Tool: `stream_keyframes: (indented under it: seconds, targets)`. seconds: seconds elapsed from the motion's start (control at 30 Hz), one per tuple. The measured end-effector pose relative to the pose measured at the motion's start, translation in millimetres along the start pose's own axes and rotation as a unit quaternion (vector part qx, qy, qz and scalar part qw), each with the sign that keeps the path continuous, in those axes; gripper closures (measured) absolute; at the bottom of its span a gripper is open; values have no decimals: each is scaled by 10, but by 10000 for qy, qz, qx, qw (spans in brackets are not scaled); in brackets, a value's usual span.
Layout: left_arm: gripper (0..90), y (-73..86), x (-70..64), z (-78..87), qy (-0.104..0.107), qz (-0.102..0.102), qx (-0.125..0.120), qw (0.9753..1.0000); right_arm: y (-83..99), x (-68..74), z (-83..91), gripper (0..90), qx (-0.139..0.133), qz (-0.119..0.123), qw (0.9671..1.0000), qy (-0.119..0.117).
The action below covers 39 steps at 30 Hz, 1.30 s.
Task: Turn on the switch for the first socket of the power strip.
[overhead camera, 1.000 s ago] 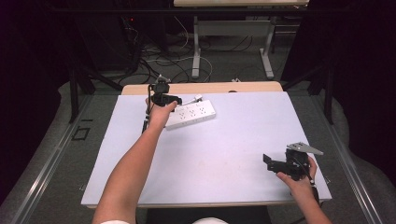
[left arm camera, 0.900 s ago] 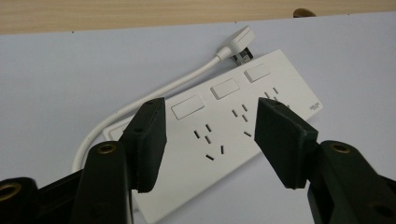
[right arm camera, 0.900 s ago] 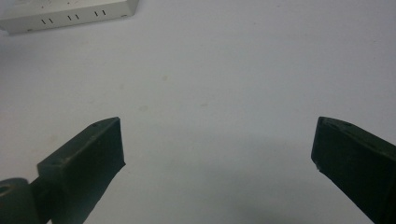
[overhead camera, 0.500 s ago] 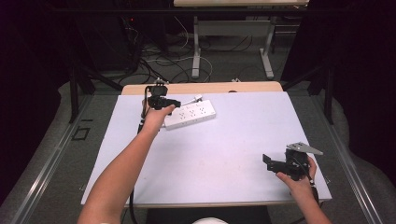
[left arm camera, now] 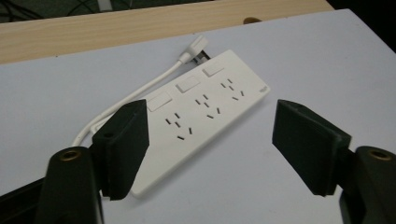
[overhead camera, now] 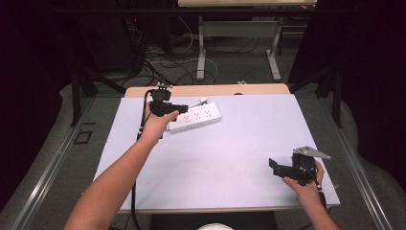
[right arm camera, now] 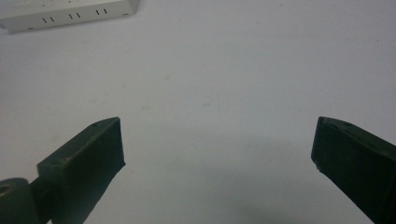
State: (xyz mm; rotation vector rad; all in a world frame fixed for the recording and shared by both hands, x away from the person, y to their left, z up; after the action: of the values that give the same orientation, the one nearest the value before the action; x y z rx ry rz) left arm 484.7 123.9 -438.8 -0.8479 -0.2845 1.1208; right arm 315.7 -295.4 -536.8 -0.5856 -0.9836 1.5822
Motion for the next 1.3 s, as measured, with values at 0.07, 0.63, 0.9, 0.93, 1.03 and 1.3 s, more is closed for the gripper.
stream_keyframes:
  seconds: [0.07,0.63,0.9,0.93,1.03,1.3]
  targets:
    - [225,22,-29,34,97,-41,-9,9999,0,1,0,17,-2,5,10000,4]
    - [38,265,-80,227,319,-123,-44,9994,-2,16,0,17,25,-2,10000,-30]
    - [3,410,-62,347,361,-158,-82,9992,-2,14,1,17,25,2,10000,-34]
    - [3,432,-66,363,394,-120,-98,9991,-2,15,1,17,23,4,10000,-31]
    - [3,494,-66,411,475,-96,-130,9987,-2,16,0,17,22,5,10000,-30]
    - [5,666,-61,502,458,-170,-109,9987,-3,15,1,17,22,4,10000,-24]
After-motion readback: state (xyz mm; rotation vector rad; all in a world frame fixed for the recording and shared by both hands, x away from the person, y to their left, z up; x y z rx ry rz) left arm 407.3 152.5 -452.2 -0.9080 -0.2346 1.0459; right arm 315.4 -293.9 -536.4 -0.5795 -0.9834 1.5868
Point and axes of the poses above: each handheld gripper's, and its own axes: z roughly backward along the jaws, y roughly out of its underside, x roughly to its left, the point moved 1 cm from there along -z, roughly forward along the jaws, and after that the axes turned 1 degree about -x, right-handed, at the moved point
